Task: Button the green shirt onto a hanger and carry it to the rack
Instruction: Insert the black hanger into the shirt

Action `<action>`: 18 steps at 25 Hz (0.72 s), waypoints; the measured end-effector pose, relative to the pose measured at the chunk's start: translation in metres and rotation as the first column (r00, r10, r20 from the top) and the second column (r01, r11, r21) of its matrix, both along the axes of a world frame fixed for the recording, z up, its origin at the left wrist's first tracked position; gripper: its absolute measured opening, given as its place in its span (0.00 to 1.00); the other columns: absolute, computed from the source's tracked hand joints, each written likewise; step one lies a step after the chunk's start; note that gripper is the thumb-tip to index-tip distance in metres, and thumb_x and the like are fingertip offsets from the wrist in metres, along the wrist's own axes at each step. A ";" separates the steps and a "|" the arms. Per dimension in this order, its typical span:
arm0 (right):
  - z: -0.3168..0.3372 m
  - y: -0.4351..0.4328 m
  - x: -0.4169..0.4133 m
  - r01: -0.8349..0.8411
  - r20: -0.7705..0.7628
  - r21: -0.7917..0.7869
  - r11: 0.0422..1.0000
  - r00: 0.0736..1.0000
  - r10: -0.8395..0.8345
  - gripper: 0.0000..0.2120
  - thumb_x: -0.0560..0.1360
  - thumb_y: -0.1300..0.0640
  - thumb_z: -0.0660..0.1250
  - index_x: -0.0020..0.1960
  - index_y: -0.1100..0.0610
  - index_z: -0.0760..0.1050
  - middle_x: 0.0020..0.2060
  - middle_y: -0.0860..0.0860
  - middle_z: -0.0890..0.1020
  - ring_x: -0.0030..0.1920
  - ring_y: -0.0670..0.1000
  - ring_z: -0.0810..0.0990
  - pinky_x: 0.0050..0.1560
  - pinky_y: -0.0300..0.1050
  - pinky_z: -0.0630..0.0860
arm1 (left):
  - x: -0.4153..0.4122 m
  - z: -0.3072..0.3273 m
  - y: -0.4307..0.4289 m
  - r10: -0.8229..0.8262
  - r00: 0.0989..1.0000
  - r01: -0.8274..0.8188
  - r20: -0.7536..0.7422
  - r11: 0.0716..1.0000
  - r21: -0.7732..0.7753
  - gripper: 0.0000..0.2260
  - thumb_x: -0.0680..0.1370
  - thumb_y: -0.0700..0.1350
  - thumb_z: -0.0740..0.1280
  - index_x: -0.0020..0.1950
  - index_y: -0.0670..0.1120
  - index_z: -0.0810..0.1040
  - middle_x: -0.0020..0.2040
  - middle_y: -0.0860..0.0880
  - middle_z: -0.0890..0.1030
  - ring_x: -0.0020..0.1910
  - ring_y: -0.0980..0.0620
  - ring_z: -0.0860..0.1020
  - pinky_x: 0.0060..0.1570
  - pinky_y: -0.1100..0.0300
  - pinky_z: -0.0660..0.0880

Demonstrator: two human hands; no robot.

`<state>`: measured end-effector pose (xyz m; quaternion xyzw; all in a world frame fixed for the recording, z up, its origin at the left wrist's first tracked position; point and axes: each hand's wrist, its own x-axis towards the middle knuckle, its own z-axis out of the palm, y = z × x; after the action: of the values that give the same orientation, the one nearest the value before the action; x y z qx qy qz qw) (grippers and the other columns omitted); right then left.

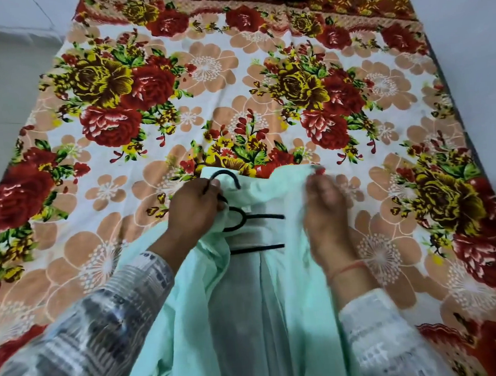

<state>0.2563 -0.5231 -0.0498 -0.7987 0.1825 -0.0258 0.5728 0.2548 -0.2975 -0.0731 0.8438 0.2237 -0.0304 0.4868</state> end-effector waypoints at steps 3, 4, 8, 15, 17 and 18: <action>-0.029 0.037 -0.036 -0.422 -0.216 -0.263 0.867 0.902 0.374 0.11 0.81 0.51 0.68 0.62 0.53 0.77 0.49 0.55 0.87 0.48 0.57 0.85 0.49 0.48 0.79 | 0.009 -0.003 -0.026 -0.051 0.998 0.047 0.030 0.993 0.105 0.18 0.85 0.58 0.61 0.55 0.46 0.84 0.44 0.48 0.89 0.48 0.43 0.86 0.46 0.50 0.79; -0.036 0.039 -0.042 -0.445 -0.267 -0.325 0.834 0.889 0.371 0.15 0.81 0.50 0.68 0.65 0.53 0.76 0.51 0.56 0.88 0.51 0.59 0.86 0.51 0.50 0.81 | 0.010 -0.004 -0.029 -0.066 0.997 0.060 0.031 0.985 0.161 0.18 0.84 0.58 0.65 0.62 0.45 0.82 0.48 0.46 0.89 0.52 0.40 0.85 0.49 0.50 0.79; -0.043 0.038 -0.043 -0.342 -0.167 -0.331 0.879 0.938 0.302 0.12 0.82 0.46 0.63 0.53 0.54 0.80 0.45 0.56 0.87 0.49 0.61 0.85 0.46 0.51 0.79 | -0.009 -0.007 -0.018 -0.125 0.992 0.114 0.010 0.926 0.360 0.29 0.72 0.58 0.81 0.68 0.47 0.78 0.48 0.45 0.87 0.50 0.41 0.84 0.44 0.53 0.74; -0.042 0.040 -0.009 -0.557 -0.167 -0.272 0.785 0.831 0.531 0.27 0.80 0.61 0.70 0.77 0.51 0.73 0.48 0.54 0.84 0.48 0.54 0.83 0.53 0.42 0.77 | -0.039 -0.020 -0.027 -0.216 0.970 0.183 0.108 0.949 0.256 0.16 0.75 0.48 0.78 0.62 0.48 0.83 0.48 0.48 0.87 0.46 0.43 0.85 0.46 0.51 0.79; -0.037 0.030 -0.021 -0.389 -0.011 -0.327 0.861 0.913 0.408 0.16 0.79 0.61 0.70 0.66 0.54 0.82 0.50 0.54 0.87 0.50 0.54 0.85 0.55 0.46 0.81 | -0.060 -0.013 -0.025 -0.118 0.971 0.078 0.210 0.978 0.192 0.13 0.76 0.46 0.77 0.59 0.50 0.82 0.44 0.52 0.85 0.40 0.49 0.83 0.45 0.54 0.79; -0.035 0.023 -0.039 -0.312 0.039 -0.362 0.878 0.937 0.348 0.11 0.78 0.59 0.70 0.59 0.55 0.84 0.48 0.53 0.87 0.49 0.54 0.85 0.54 0.48 0.82 | -0.077 -0.013 -0.023 -0.104 0.975 0.067 0.197 0.979 0.190 0.12 0.76 0.47 0.78 0.58 0.52 0.82 0.41 0.54 0.83 0.38 0.53 0.81 0.42 0.57 0.78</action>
<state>0.2175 -0.5003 -0.0847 -0.9048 0.0064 -0.0008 0.4258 0.1782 -0.3204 -0.0857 0.8923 0.1372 0.0569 0.4263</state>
